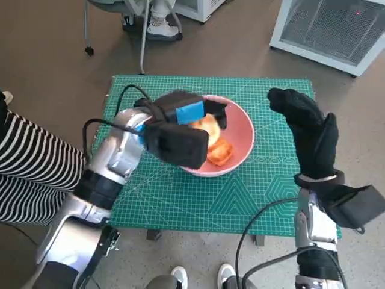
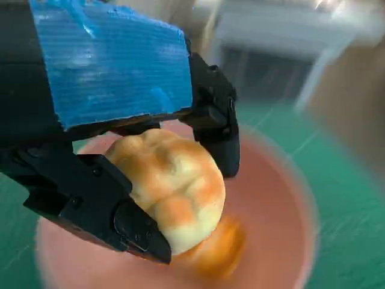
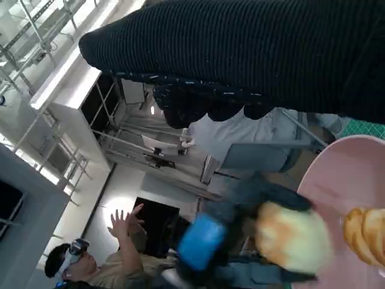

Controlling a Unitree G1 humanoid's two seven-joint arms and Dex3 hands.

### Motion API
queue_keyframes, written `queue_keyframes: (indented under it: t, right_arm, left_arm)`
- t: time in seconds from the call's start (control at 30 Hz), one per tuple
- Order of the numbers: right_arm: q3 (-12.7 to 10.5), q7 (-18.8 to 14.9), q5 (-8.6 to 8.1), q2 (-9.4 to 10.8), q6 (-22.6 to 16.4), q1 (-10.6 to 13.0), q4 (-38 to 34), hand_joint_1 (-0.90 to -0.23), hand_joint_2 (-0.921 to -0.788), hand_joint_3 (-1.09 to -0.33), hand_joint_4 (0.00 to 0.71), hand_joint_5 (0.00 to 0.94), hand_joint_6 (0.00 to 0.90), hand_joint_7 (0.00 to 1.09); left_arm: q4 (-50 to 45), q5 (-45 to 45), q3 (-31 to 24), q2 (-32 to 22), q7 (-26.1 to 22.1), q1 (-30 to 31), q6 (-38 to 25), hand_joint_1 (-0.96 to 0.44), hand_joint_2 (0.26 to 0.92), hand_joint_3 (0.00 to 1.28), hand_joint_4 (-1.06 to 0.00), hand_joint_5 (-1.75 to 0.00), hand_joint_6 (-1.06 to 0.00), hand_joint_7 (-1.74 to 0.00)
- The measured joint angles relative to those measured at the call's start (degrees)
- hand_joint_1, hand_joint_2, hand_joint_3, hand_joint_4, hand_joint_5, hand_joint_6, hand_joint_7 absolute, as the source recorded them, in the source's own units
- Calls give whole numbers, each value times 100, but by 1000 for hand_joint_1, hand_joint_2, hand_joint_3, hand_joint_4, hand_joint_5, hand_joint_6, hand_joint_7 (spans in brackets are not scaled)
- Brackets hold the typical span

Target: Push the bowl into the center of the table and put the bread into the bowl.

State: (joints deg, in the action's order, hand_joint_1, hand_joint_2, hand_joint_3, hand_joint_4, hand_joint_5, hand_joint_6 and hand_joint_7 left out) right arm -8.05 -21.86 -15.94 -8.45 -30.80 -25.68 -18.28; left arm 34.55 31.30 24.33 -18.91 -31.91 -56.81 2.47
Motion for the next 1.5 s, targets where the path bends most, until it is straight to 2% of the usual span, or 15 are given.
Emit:
queue_keyframes:
  t: [0.13,0.3,0.5,0.8,1.0,1.03,1.13,1.17,1.33,1.37,1.5]
  right_arm:
    - [-20,3,-1,1,4,5,38,-787,-921,-784,222,9,26,583]
    - [-36,25,-1,14,7,13,65,-787,-921,-783,223,8,30,577]
    - [-46,27,-1,30,10,16,87,-788,-921,-783,223,8,33,571]
    - [-62,36,4,28,13,-6,78,-791,-921,-780,226,7,39,562]
    - [-68,81,29,25,17,-42,79,-785,-921,-777,228,7,44,552]
    - [-69,103,37,23,22,-55,83,-784,-921,-776,227,6,45,550]
    - [-72,171,52,15,55,-88,111,-784,-921,-776,226,6,46,547]
    - [-71,206,57,14,71,-104,133,-784,-921,-776,223,4,47,545]
    - [-53,385,124,15,199,-199,308,-788,-921,-768,207,0,52,540]
    - [-46,432,177,15,238,-230,362,-790,-921,-766,204,0,53,539]
    - [-27,577,287,17,363,-297,577,-794,-921,-762,201,0,53,536]
  left_arm:
    - [15,21,52,31,-166,-8,-243,-135,743,72,-154,-41,-277,-36]
    - [-29,24,50,2,14,-3,-84,-220,723,47,-70,-7,-222,-6]
    - [-123,-38,-6,-69,56,26,118,-264,711,29,-10,0,-178,0]
    - [-441,-626,-447,-192,-124,133,189,-354,715,21,1,1,-132,-1]
    - [-470,-1440,-1065,-257,-132,267,635,-527,785,41,1,1,-93,-33]
    - [-465,-1671,-1254,-244,-50,344,843,-580,834,42,1,1,-100,-36]
    - [-400,-2181,-1689,-108,230,539,1425,-651,885,93,1,1,-114,-41]
    - [-361,-2400,-1852,-21,340,620,1655,-671,898,148,1,1,-122,-45]
    - [-482,-3606,-2529,608,600,1005,2146,-714,918,317,-11,-5,-144,-67]
    - [-581,-3824,-2631,751,650,1108,2188,-719,919,347,-19,-12,-92,-179]
    - [-905,-4370,-2819,1102,717,1389,2164,-722,920,391,-33,-23,-23,-330]
